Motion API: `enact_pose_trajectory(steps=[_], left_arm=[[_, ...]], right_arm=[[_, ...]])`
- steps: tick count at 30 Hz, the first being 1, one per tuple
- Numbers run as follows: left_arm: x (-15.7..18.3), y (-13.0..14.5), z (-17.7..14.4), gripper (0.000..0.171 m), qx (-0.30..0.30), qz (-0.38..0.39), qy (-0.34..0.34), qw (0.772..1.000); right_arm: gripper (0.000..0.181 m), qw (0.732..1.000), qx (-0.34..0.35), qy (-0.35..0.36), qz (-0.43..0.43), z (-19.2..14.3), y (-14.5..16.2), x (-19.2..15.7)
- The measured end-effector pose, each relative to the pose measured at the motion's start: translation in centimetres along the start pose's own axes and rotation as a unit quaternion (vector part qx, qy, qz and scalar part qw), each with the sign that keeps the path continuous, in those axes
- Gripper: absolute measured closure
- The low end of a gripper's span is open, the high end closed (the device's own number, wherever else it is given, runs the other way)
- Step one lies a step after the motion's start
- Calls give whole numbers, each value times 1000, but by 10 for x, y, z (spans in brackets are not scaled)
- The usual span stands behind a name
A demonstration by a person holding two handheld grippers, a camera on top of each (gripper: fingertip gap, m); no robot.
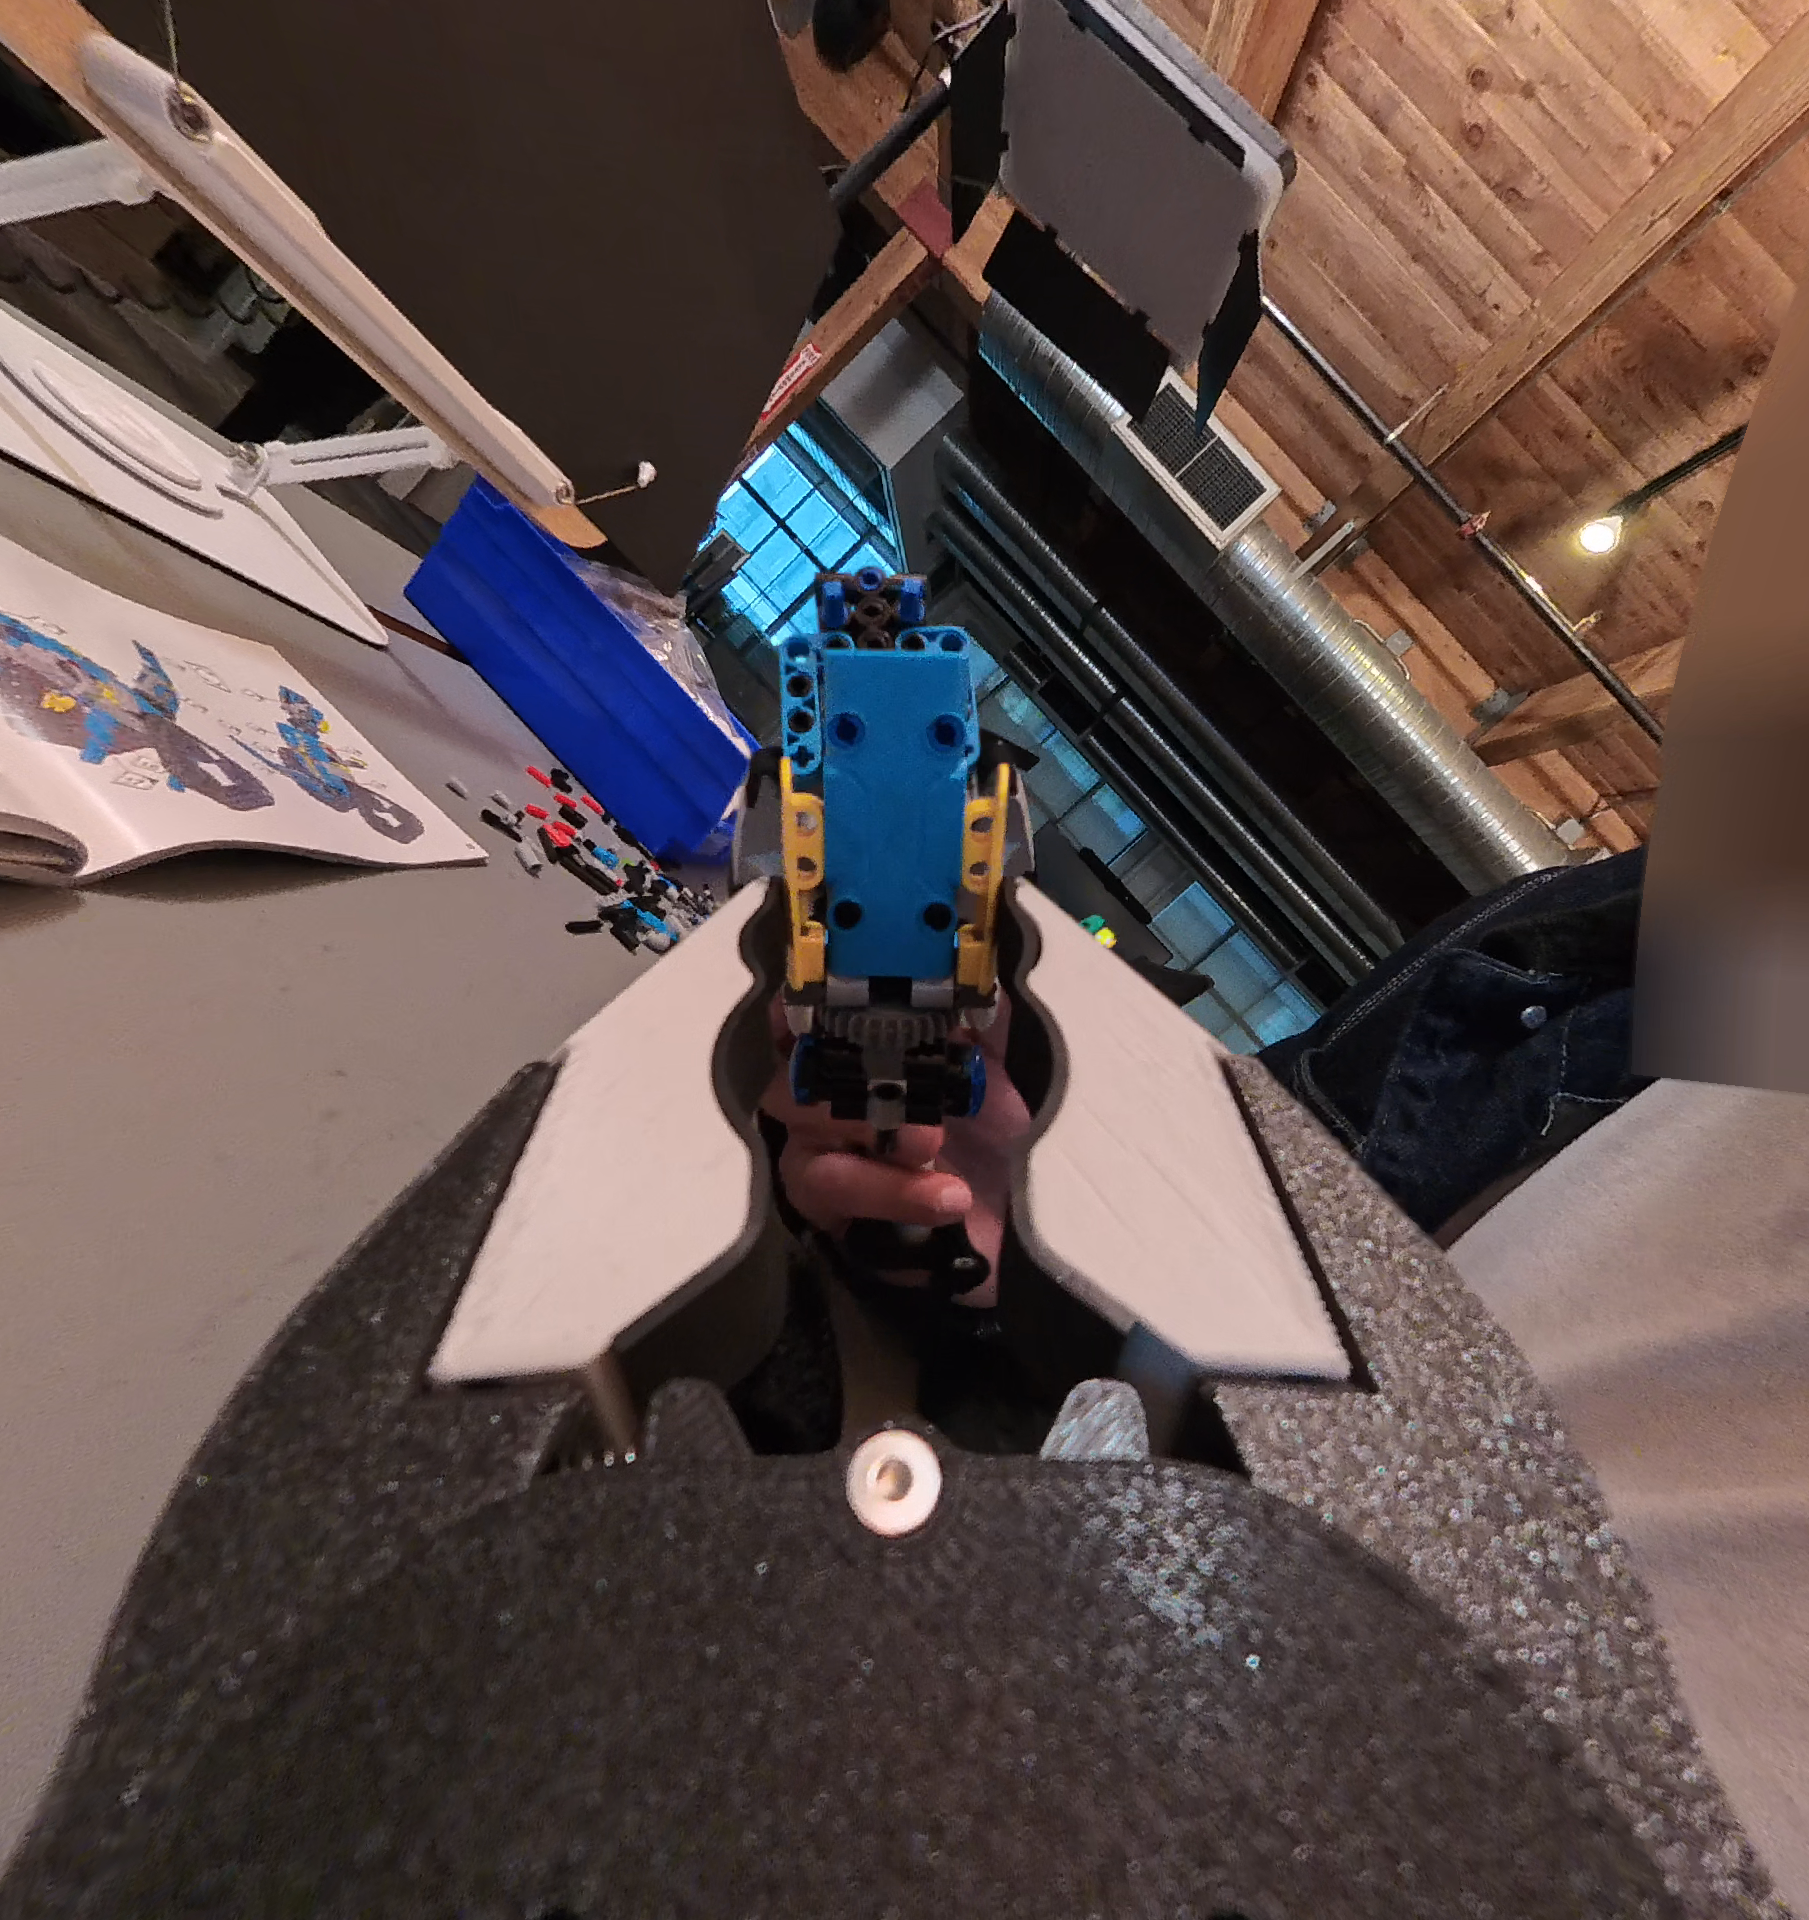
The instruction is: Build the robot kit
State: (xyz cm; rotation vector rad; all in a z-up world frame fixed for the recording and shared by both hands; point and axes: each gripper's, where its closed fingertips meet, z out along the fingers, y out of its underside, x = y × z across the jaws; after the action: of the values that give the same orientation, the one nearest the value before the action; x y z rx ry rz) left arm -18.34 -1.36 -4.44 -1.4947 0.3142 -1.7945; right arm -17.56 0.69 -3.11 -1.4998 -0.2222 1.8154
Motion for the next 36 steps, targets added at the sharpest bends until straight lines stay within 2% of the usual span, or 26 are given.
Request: enact_pose_trajectory(steps=[12,16,21,25,27,30,36], left_arm=[[-2,-5,-2,132,19,-13,0,1000],[-3,-4,-4,132,12,-12,1,1000],[-1,2,-3,132,-12,9,-4,1000],[-2,7,-1,133,-33,31,-18,999],[-4,7,-2,133,-36,41,-27,998],[-5,9,-2,132,-52,63,-39,996],[-5,19,-1,132,-82,81,-41,993]], right_arm=[[140,1000,12,8,-12,2,7,3],[140,1000,-20,-6,-16,0,14,4],[140,994,-95,-15,-50,-6,21,2],[140,989,-122,-17,-85,-12,24,4],[140,987,-142,-22,-74,-15,28,6],[139,983,-181,-42,-11,-22,39,11],[141,981,-183,-42,-40,-25,37,10]])
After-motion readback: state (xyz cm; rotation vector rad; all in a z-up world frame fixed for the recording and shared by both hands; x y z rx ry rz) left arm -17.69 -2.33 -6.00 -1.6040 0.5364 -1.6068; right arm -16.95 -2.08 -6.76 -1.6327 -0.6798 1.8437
